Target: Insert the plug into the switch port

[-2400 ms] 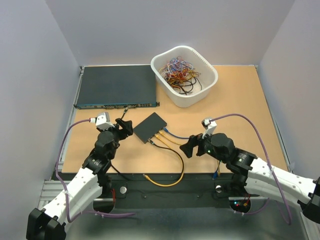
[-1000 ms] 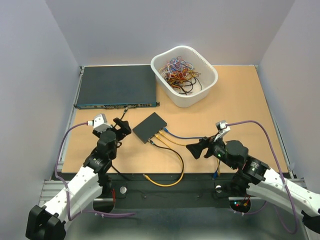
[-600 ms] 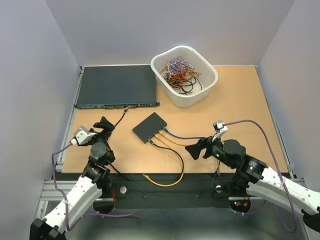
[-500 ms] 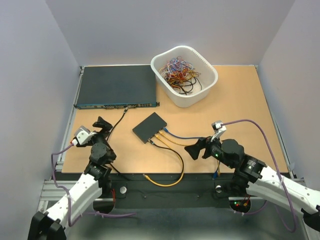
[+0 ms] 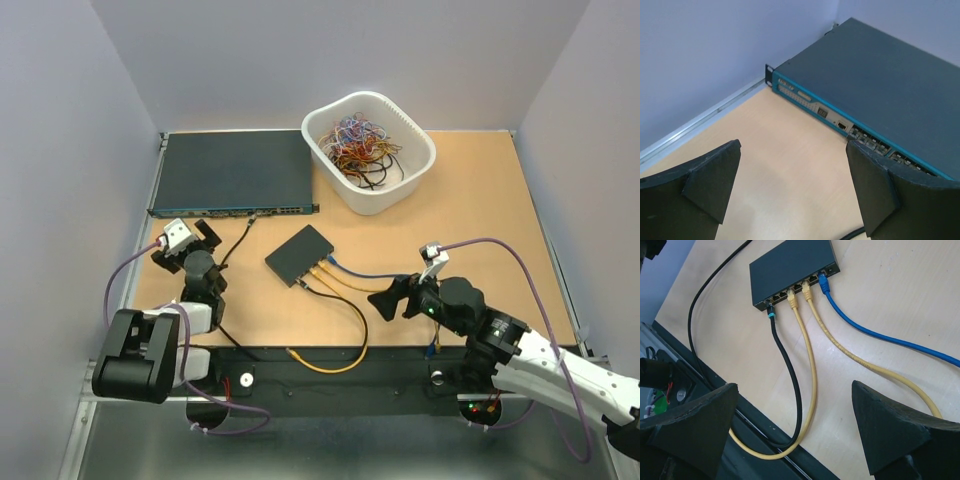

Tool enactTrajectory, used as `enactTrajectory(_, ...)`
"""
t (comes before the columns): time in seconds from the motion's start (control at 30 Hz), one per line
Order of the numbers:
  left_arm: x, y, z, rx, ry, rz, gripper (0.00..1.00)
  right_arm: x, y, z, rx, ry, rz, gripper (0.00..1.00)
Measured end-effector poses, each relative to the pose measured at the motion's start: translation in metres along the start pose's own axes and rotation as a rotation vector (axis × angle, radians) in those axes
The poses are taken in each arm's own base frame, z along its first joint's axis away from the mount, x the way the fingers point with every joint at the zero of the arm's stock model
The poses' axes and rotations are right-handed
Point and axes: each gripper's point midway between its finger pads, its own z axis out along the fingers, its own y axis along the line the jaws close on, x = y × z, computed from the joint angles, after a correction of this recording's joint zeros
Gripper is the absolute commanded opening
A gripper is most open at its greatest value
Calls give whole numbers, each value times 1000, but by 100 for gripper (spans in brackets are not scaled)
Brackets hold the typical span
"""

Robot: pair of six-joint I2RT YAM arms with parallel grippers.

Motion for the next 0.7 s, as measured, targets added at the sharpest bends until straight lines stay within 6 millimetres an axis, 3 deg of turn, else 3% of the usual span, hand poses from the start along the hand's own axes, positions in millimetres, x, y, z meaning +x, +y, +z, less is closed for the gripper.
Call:
enactTrajectory(0.13, -2, 0, 9, 47, -10, -12, 99, 1, 0, 0, 2, 3, -1, 100)
enactTrajectory(0.27, 32, -7, 10, 121, 89, 76, 99, 4, -2, 2, 11, 18, -4, 100)
enactTrajectory(0.43, 19, -42, 23, 240, 65, 80, 97, 10, -5, 5, 23, 40, -8, 100)
enactTrajectory(0.57, 25, -51, 24, 284, 74, 103, 86, 12, -6, 6, 27, 48, -9, 100)
enactTrajectory(0.6, 29, -50, 23, 285, 85, 116, 86, 12, -6, 6, 27, 48, -9, 100)
enactTrajectory(0.63, 32, -49, 23, 287, 92, 121, 99, 12, -5, 6, 26, 48, -9, 100)
enactTrajectory(0.7, 34, -48, 22, 288, 99, 132, 99, 12, -5, 5, 22, 48, -6, 100)
